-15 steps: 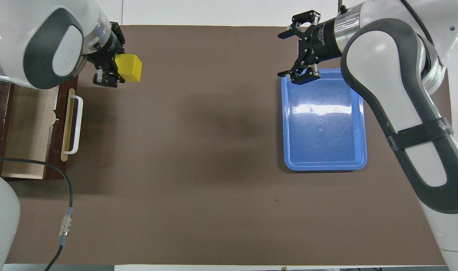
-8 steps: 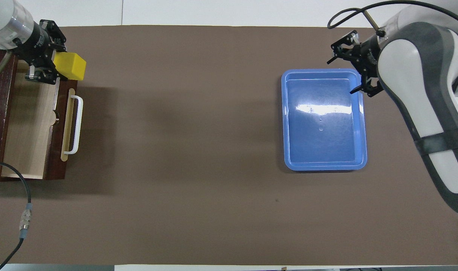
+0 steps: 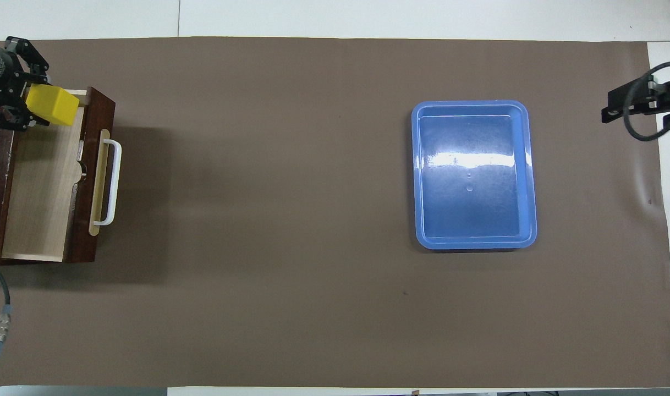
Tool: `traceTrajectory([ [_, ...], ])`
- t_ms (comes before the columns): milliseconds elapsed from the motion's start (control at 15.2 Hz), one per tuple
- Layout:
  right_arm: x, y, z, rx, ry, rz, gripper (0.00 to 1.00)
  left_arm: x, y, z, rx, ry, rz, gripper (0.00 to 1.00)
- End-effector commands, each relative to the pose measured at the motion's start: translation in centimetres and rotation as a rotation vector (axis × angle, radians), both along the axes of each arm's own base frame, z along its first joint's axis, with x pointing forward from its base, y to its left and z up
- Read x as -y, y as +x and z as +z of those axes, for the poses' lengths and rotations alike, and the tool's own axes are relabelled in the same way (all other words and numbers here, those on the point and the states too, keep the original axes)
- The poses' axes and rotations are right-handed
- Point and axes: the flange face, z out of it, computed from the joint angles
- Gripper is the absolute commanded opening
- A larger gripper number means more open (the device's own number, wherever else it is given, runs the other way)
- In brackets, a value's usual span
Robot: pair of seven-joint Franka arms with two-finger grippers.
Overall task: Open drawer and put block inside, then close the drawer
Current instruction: 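Carry the block with the left gripper while the right gripper withdraws, then lower the block into the open drawer and open the left gripper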
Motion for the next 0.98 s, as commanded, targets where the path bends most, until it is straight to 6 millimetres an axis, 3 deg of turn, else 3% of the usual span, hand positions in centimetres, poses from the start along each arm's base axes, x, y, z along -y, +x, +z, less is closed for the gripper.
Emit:
traceTrajectory([
  [0,0.0,-2.2,2.6,0.004,-0.055,0.139,1.00,-1.8,-2.6,-0.7,0.010,0.016,-0.041,0.00],
  [131,-0.6,-3.4,4.0,-0.005,-0.073,0.202,1.00,-2.8,-4.4,-1.2,0.026,0.021,-0.045,0.00],
  [525,-1.2,-6.6,4.5,-0.147,-0.046,0.219,1.00,-3.2,-8.3,-4.7,0.068,0.031,-0.044,0.00],
  [918,-0.8,-8.5,1.9,-0.212,-0.069,0.178,1.00,-5.8,-9.5,-6.3,0.105,0.033,0.060,0.00],
])
